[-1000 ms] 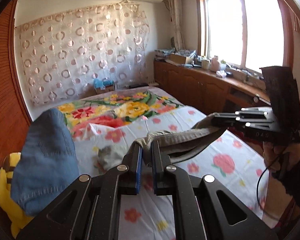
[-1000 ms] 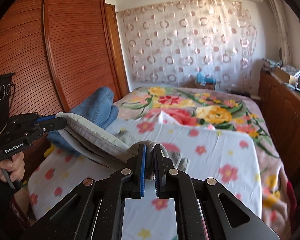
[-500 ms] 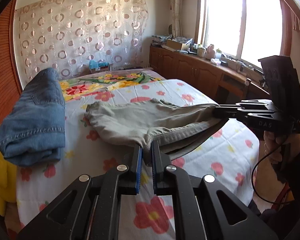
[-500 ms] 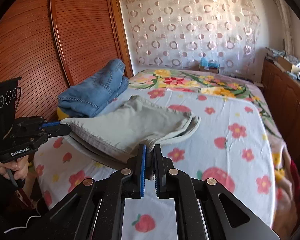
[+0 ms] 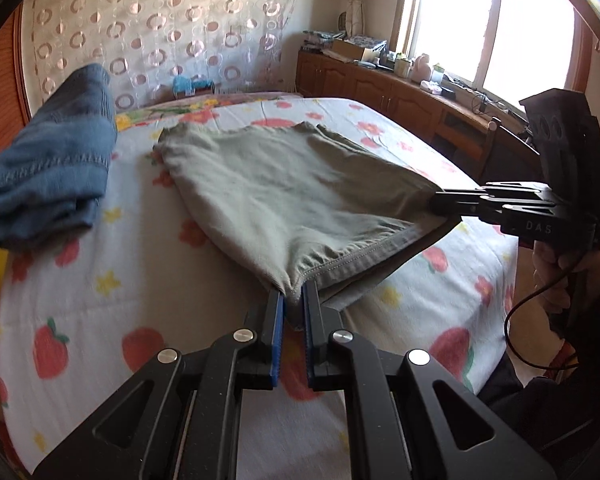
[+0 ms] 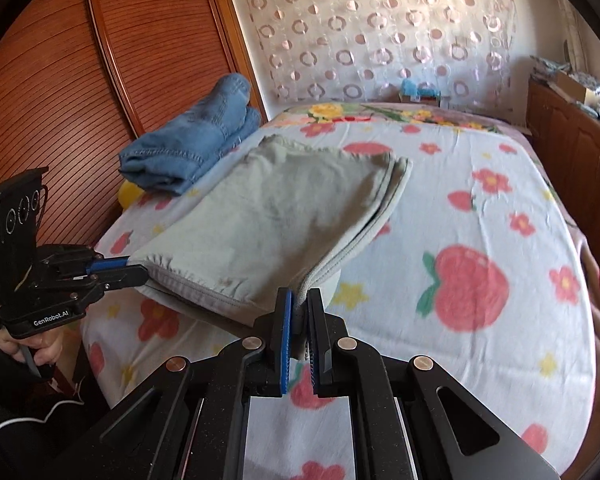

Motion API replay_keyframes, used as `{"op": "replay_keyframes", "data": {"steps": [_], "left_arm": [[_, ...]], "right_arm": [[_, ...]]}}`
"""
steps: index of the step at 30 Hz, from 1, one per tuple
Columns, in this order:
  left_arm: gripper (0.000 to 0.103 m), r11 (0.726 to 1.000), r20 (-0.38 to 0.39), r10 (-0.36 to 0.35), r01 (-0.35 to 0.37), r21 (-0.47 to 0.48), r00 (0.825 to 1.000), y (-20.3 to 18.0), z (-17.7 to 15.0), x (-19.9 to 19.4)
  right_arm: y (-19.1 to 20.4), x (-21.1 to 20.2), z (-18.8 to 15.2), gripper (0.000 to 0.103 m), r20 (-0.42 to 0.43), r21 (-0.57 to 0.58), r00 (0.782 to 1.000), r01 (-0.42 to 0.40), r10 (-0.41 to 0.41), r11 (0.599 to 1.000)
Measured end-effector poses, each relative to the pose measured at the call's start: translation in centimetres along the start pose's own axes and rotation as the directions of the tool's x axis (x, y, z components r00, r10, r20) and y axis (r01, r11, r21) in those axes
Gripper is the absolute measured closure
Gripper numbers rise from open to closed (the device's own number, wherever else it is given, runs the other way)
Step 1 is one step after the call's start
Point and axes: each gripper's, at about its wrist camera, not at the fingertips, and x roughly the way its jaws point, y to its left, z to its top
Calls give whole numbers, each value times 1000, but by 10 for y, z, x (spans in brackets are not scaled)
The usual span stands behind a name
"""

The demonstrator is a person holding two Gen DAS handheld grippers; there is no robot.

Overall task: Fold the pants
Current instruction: 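Lower the pants onto the bed with both tools and open both, then move the right tool to the pants edge and close on it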

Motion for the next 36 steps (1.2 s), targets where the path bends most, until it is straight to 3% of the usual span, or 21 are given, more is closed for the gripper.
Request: {"op": "replay_keyframes", "data": {"steps": [5,8,10,14,21,24,29,36], "left_arm": [[89,1000,-19,0,0,5,1000,1,-7,4],[75,1000,-26,17,-18,-4,1000,4,-6,7],[59,999,-9,31,-32,-15,999,7,-5,5],[52,998,30,37,-36,-45,999,16,0,-1],[28,998,45,41,-39,-56,998,24,20,11],[27,997,42,55,-52,-61,998,27,28,20],[27,994,36,77,-74,-79,996,34,38,33],[27,992,13,87,-86,-90,996,41,39,46]], "right_arm": [[-1,2,5,96,-19,13,1000,5,-5,1000],[-5,5,8,95,-25,18,1000,17,-17,1000],[-7,7,8,91,-26,24,999,28,-28,999],[-11,-1,13,91,-10,19,998,64,-64,998],[-26,-10,25,83,37,5,993,108,-108,994],[-32,-1,42,74,60,-10,991,124,-123,992],[-42,37,74,74,73,-24,991,114,-112,993],[-58,105,109,74,21,-20,995,100,-100,995]]}}
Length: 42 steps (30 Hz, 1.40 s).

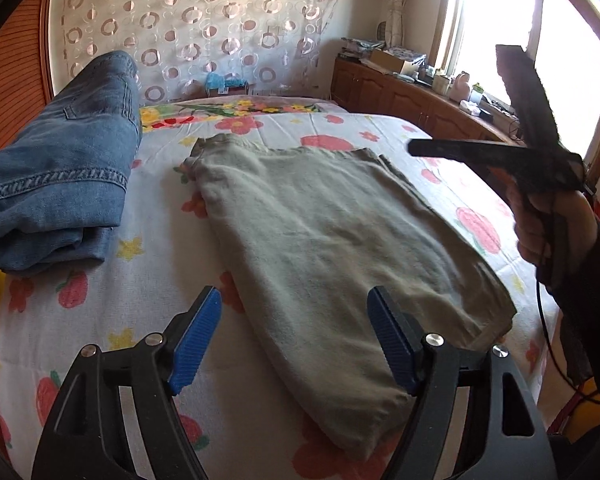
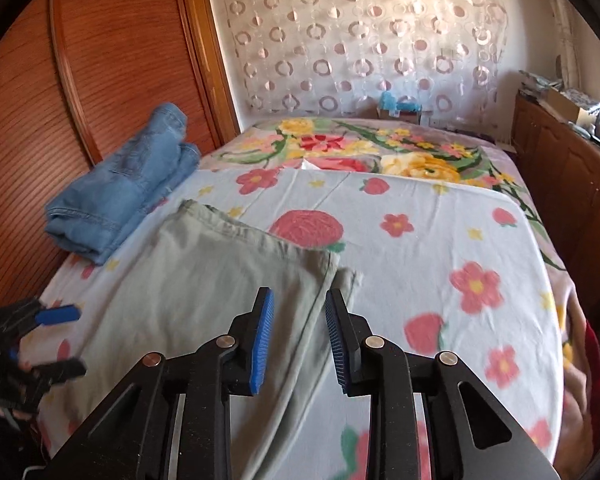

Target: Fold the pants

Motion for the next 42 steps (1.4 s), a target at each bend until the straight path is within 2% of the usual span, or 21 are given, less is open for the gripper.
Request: {"op": "replay_keyframes", "data": {"steps": [6,10,11,16,18,21,26,29,34,38,39,42], "left_arm": [[27,1000,-33,11,-11,-10,999,8,-4,9],[27,1000,-46,16,-17,-21,999,15,-7,11],[27,1000,-50,19,-20,-23,999,15,-8,12],[27,999,-55,28,-29,-23,998,16,-13,13],[27,999,-53,33,-34,-19,998,15,-13,13],[27,999,-50,41,-41,-7,998,14,-13,14],[27,999,-46,35,-35,-6,998,16,-14,14],[27,999,-44,35,-36,-10,998,16,-14,14],[27,999,-44,50,-50,2,998,13,-14,15],[26,998,-45,60,-60,9,997,11,-14,16],[26,998,-46,63,-63,13,997,11,-13,17],[26,998,-46,66,-66,17,997,10,-13,17]], "right_arm": [[0,54,21,74,-79,-5,996,46,-47,999],[0,72,26,75,-111,-2,992,58,-58,998],[2,74,27,78,-116,-6,992,57,-57,998],[3,80,32,83,-128,-11,989,71,-72,997],[1,78,33,92,-130,1,989,71,-71,997],[-1,76,33,100,-128,2,990,55,-54,998],[-3,48,34,100,-57,25,998,24,-23,999],[-6,32,34,101,-26,18,998,64,-64,998],[-18,36,27,101,-49,35,993,106,-104,994],[-18,41,23,101,-51,48,996,77,-74,996],[-17,44,26,96,-52,50,996,74,-71,996],[-16,54,30,93,-60,36,997,54,-52,998]]}}
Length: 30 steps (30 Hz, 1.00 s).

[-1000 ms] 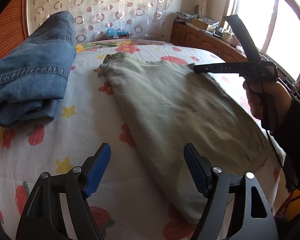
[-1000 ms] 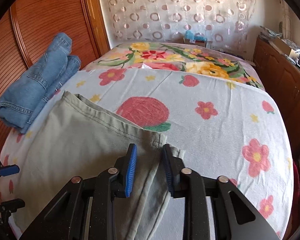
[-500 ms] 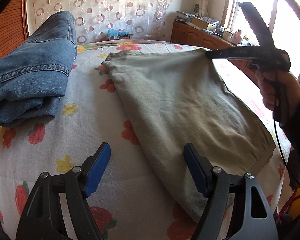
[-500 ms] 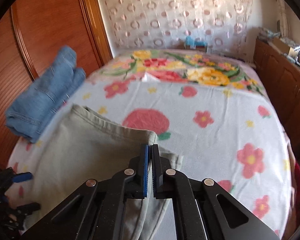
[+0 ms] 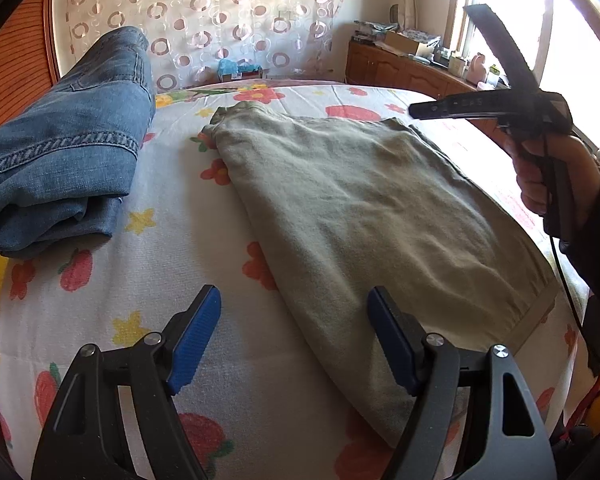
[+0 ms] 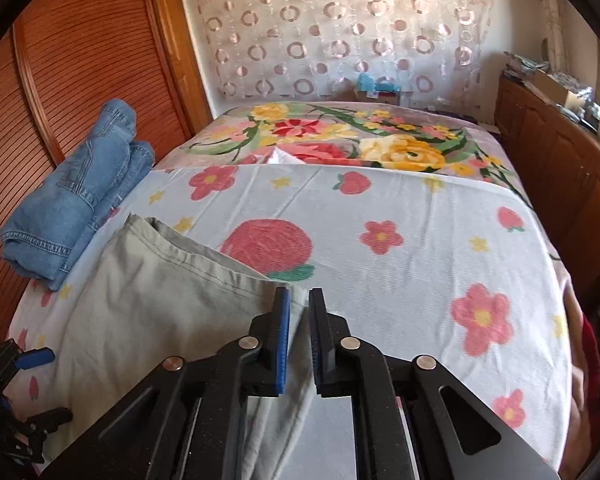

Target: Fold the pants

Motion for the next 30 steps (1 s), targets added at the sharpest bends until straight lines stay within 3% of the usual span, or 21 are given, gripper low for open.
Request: {"op": "replay_keyframes", "data": {"steps": [4,6,15,16,18,23,29,30], "left_arm": [[26,1000,4,-7,7,-5,1000,2,0,-1],[26,1000,5,-10,10,-7,1000,2,0,-1],[26,998,21,-40,41,-38,999,7,-2,-4],[26,998,22,-41,42,-39,999,7,-2,-4],[26,998,25,-44,45,-43,999,8,-3,-5],[26,999,54,-33,35,-34,998,8,-3,-11],[26,1000,54,-25,25,-6,998,-3,-2,-13],[26,1000,51,-26,26,0,998,-5,-2,-14]], "right_arm": [[0,19,5,91,-32,-20,999,13,-14,1000],[-2,27,7,86,-48,-10,999,22,-23,1000],[0,33,10,86,-55,-16,998,-8,7,1000],[1,29,9,95,-48,-23,999,-8,7,1000],[3,24,7,97,-25,-38,999,-25,24,999],[0,0,6,98,63,-25,997,47,-46,999],[-5,8,-2,98,2,-17,996,87,-87,996],[-5,8,-3,94,-4,-16,996,89,-89,996]]}}
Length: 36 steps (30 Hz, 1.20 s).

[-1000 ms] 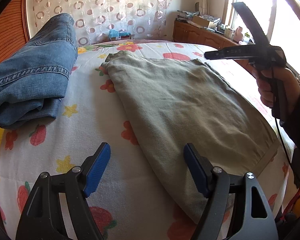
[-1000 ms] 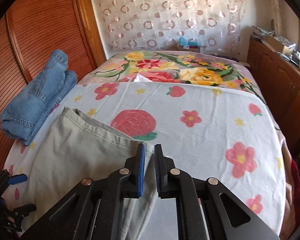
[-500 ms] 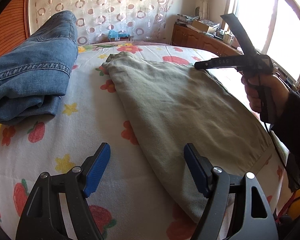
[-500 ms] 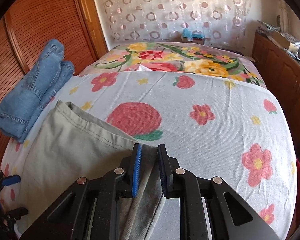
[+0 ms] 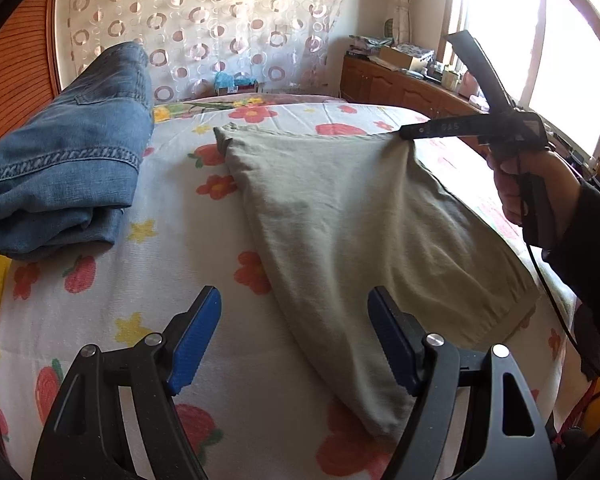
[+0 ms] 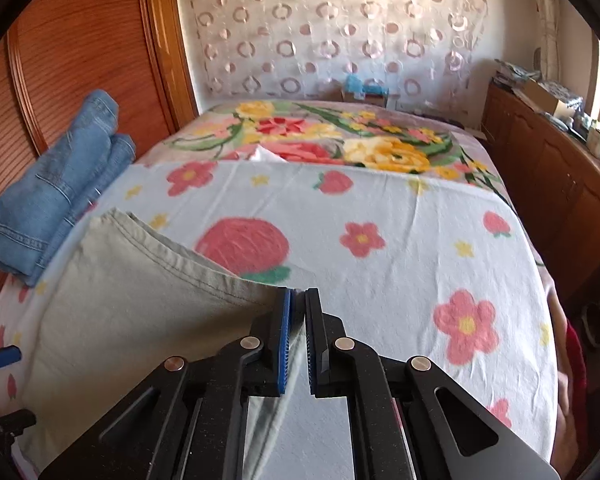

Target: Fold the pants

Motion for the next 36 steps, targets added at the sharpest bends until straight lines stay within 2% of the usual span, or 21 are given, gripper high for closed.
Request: {"op": "replay_keyframes", "data": {"steps": [2,6,12,18,26,33,36], "left_arm": [[26,1000,1,2,-2,12,1000,-3,1,-2],[26,1000,5,-6,5,16,1000,-10,0,-8],[26,999,1,-24,24,34,1000,-19,-3,-12],[26,999,-9,-25,26,44,1000,-24,-6,-12],[26,998,-15,-41,42,49,999,-28,-14,-18],[42,995,-39,-64,67,68,997,-32,-30,-25],[43,995,-46,-67,70,67,997,-31,-36,-30]], "right_arm": [[-1,-4,-3,87,-4,6,1000,-8,8,1000],[3,-29,-6,83,4,-4,1000,-13,13,1000],[20,-83,-48,73,19,-58,997,-77,78,995],[21,-120,-90,72,24,-46,992,-121,122,992],[16,-147,-117,72,27,-5,989,-146,146,989],[20,-155,-127,72,8,18,986,-164,164,986],[25,-156,-132,72,-6,21,986,-166,166,986]]}}
